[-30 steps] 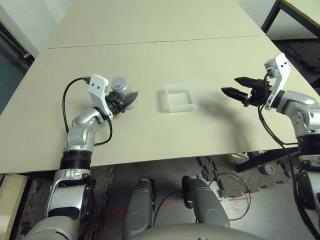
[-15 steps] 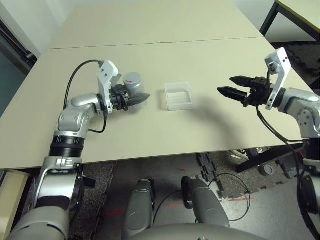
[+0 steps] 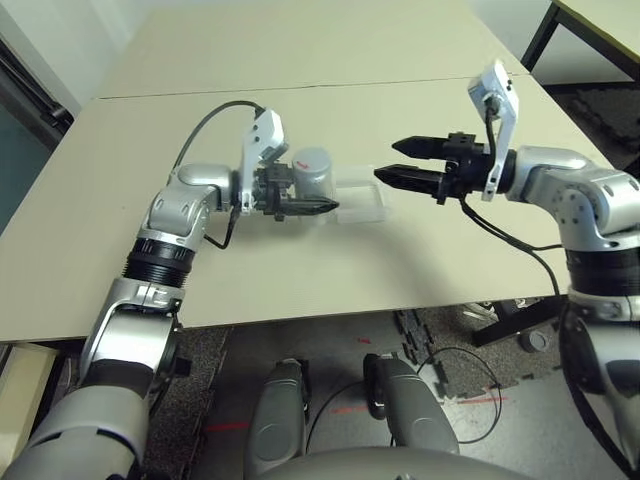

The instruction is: Pour the medicine from the bottle into the box.

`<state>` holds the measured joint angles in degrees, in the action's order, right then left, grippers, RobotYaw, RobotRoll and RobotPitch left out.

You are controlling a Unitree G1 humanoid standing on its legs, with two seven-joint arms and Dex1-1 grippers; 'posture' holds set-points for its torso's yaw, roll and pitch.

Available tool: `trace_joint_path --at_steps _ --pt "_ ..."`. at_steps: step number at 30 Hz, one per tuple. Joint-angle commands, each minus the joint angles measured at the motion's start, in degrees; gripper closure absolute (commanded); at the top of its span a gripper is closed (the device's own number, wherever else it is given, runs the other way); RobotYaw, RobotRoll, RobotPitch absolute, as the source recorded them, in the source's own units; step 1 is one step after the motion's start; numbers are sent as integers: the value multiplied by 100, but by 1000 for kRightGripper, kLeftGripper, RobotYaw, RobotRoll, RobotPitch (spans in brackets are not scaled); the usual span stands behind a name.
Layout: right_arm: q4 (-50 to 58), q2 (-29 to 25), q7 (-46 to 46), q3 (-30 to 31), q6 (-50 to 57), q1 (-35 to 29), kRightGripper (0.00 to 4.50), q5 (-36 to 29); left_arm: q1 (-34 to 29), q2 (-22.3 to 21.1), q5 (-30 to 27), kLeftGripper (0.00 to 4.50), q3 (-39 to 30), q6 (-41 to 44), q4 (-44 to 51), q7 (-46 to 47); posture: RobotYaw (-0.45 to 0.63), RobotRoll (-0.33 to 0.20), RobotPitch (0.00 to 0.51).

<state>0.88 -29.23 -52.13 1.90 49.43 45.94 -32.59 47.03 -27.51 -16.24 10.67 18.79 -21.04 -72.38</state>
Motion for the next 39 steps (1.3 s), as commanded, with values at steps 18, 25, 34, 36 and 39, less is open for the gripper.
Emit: trace_joint_path --at_steps 18,25,34,36,39 --pt "-115 313 -184 626 -62 446 0 211 409 430 472 1895 183 -989 -894 -162 -29 0 84" --pt "-479 280 -395 739 -299 576 0 418 448 490 466 1895 135 -984 -984 -129 -22 0 92" --pt "-564 533 -312 746 -459 580 0 586 321 523 415 1895 150 -802 -846 -103 -23 0 98" --pt "-546 584 -285 734 -491 567 0 625 301 537 411 1895 162 -759 -826 -107 -25 0 101" --pt "-509 629 -253 708 -531 545 393 663 296 575 368 1895 124 -647 -831 -76 -28 0 101"
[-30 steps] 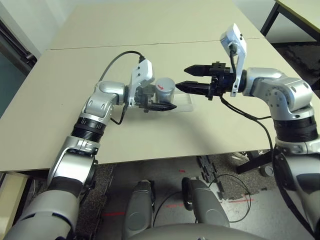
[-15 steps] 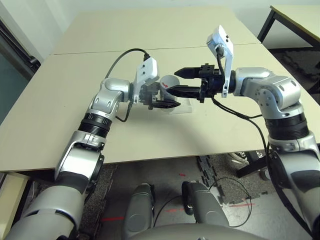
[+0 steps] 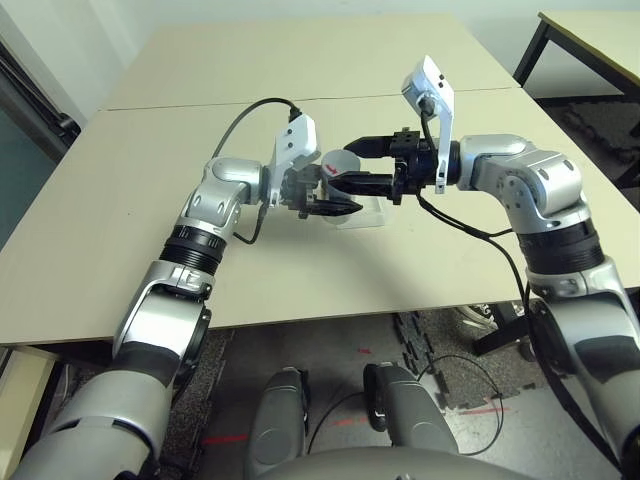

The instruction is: Pour the medicine from the bottle into the box.

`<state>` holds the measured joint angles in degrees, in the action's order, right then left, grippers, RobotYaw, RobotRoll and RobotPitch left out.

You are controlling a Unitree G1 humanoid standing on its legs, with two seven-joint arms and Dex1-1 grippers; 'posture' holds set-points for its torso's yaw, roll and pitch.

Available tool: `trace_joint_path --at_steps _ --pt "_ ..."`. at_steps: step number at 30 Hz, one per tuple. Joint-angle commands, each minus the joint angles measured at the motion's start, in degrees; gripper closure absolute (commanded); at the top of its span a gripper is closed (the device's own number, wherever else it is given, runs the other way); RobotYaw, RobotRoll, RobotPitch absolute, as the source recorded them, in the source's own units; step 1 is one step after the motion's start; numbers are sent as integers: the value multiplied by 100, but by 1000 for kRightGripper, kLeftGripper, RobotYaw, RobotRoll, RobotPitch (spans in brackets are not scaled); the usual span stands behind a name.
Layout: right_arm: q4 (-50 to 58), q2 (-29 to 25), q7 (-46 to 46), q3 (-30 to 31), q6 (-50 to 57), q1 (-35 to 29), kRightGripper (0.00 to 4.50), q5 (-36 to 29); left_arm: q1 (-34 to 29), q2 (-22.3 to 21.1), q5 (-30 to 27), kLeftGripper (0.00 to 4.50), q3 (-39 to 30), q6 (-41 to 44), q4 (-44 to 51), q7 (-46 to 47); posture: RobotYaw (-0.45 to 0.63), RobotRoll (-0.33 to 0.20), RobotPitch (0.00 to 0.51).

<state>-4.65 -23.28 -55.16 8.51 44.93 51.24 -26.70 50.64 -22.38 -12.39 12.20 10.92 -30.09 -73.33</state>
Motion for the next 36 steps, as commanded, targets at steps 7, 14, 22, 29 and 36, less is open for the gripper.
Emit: trace_joint_path --at_steps 7,14,22,29,36 --pt "200 76 149 3 -191 -131 1929 115 -89 201 -349 1896 -260 929 313 146 -27 0 98" --pt "119 45 -105 -160 -199 -131 1929 -153 -273 215 -952 1897 -386 2230 1725 254 -2 0 102" --pt "-400 -165 -833 -143 -142 279 1928 -382 -470 -330 -1942 1932 -489 4116 3904 332 48 0 110" --pt "-606 -340 -1174 -5 -92 400 1927 -419 -818 -1108 -2086 1933 -502 4320 4462 285 89 0 116" --pt "-646 -392 -1200 41 -56 332 1927 -503 -1080 -1307 -2111 1933 -515 4181 4597 417 104 0 118"
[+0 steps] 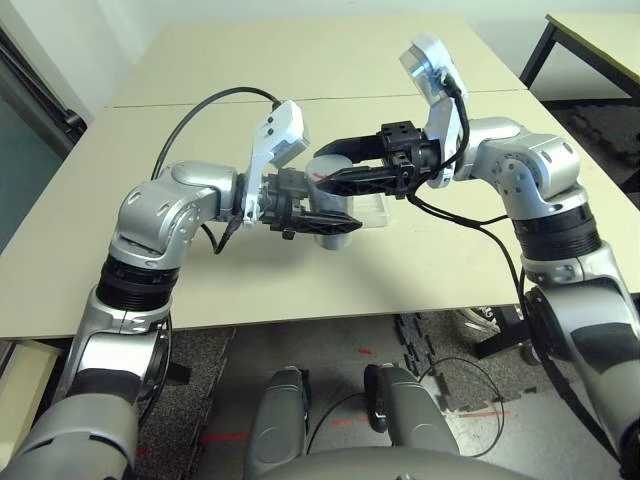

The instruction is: Pour the medicine from the bottle into the box.

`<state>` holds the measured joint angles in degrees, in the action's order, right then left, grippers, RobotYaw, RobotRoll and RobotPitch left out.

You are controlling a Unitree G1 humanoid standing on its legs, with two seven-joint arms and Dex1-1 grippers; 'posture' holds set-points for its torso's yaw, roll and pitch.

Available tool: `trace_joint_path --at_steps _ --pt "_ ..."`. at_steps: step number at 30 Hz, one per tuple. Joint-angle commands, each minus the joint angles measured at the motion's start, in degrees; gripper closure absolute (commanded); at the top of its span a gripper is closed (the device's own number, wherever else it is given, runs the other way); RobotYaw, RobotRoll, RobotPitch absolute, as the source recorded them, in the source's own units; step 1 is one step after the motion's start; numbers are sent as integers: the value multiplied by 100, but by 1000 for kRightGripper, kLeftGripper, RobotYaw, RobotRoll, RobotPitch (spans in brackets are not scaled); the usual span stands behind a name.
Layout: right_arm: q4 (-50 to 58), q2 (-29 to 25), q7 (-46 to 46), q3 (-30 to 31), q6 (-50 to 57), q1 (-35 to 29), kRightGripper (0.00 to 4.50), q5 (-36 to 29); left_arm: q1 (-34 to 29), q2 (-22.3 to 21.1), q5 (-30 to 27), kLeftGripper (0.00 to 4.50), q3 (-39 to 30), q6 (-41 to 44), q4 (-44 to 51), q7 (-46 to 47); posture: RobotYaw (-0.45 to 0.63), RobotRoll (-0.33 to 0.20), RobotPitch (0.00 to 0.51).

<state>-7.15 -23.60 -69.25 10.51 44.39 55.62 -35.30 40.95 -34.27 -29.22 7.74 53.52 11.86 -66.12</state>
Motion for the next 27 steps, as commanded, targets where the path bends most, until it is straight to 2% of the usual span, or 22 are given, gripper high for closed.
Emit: trace_joint_path --at_steps 1,3,4,8,18,27 --pt "-393 -366 214 -155 11 -115 1927 346 -122 -123 -433 1933 -68 -90 406 -294 104 0 118" --pt "-379 -374 227 -160 32 -133 1927 332 -115 -112 -441 1934 -77 -110 381 -268 103 0 118" --pt "-366 -377 235 -166 44 -144 1195 325 -104 -105 -441 1934 -77 -125 358 -257 99 0 118" --pt "-274 -381 350 -219 95 -209 0 247 -78 -83 -384 1934 -28 -285 186 -245 87 0 116" --pt "183 -493 750 -544 398 -547 0 119 -63 -60 -184 1936 95 -741 -238 -332 55 0 109" --pt "1007 -675 1168 -842 989 -919 0 -205 95 -1 327 1936 277 -1662 -1228 -452 23 0 93"
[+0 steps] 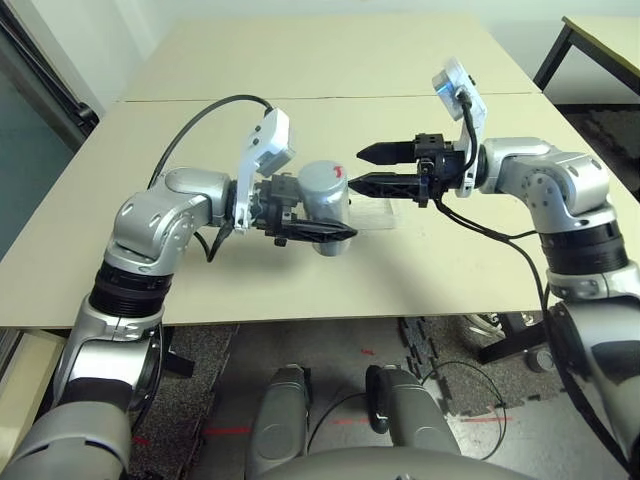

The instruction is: Pour the medicine from the bottle into the box.

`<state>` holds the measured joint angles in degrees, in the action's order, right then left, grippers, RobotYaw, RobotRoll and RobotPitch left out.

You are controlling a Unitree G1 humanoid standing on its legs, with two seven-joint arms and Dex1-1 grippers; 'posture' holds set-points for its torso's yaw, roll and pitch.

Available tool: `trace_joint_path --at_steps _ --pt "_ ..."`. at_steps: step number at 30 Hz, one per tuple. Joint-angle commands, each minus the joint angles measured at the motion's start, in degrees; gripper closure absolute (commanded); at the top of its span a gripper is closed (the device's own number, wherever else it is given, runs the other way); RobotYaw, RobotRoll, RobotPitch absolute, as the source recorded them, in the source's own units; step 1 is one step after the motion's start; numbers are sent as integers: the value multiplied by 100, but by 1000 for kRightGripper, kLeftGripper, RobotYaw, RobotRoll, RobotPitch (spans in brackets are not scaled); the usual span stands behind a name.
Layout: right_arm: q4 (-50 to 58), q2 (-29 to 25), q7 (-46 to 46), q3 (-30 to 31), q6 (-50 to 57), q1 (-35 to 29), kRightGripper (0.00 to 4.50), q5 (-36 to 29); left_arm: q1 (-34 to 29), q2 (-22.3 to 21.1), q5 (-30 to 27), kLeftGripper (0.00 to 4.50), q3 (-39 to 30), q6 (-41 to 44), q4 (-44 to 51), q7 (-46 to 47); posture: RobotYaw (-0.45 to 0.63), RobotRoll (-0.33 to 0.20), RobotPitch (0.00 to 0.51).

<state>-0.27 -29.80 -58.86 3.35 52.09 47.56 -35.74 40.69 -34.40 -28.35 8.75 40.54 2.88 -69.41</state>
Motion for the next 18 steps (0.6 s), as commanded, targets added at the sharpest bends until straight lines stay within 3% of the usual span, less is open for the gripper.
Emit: trace_joint_path --at_steps 1,8,18 --pt "375 -56 170 -139 263 -126 0 -187 141 17 287 1936 206 -457 -435 -154 20 0 92" --pt "600 217 521 -30 368 7 0 -241 410 121 716 1936 402 -1217 -1389 -412 -2 0 81" --pt "117 751 1049 419 -83 425 0 475 636 393 999 1936 533 -1526 -1810 -626 -17 0 83"
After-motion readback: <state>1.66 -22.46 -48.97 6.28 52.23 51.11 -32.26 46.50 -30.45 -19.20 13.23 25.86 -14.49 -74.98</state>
